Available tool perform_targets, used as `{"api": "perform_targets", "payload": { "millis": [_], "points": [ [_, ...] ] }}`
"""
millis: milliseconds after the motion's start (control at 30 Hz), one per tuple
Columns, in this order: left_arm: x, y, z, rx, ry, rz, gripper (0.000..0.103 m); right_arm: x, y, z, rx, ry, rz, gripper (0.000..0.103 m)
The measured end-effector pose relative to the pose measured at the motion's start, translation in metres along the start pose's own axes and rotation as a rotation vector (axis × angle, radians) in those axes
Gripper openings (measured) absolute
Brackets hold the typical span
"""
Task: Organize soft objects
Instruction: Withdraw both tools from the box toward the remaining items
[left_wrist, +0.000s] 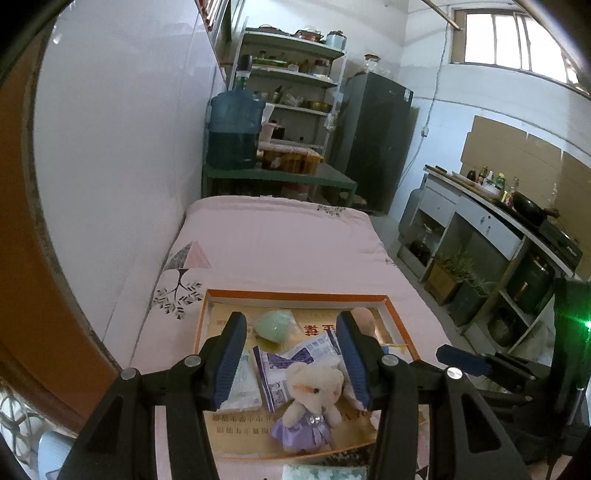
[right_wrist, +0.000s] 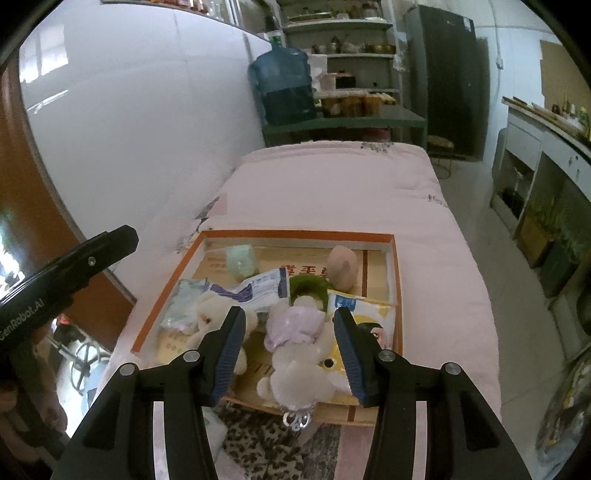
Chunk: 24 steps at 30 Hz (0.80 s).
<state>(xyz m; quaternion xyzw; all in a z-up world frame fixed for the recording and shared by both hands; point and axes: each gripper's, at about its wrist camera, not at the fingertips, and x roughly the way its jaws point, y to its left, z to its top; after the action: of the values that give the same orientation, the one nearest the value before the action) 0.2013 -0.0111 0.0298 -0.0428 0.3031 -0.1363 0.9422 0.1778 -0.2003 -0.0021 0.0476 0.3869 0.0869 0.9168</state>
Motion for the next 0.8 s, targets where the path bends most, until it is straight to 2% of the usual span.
{"api": "perform_targets", "payload": {
  "millis": [367,800],
  "points": [
    [-0.035,-0.013,-0.019,0.054,-0.056,0.021,0.05,-0.033,0.016,-0.018,-0.037,-0.05,-0.003,0.051],
    [-0.069,-0.021,-0.045,0.066,-0.109,0.022,0.05,-0.063,0.031,-0.048,-0.073,-0.092,0.015,0.051]
  ]
}}
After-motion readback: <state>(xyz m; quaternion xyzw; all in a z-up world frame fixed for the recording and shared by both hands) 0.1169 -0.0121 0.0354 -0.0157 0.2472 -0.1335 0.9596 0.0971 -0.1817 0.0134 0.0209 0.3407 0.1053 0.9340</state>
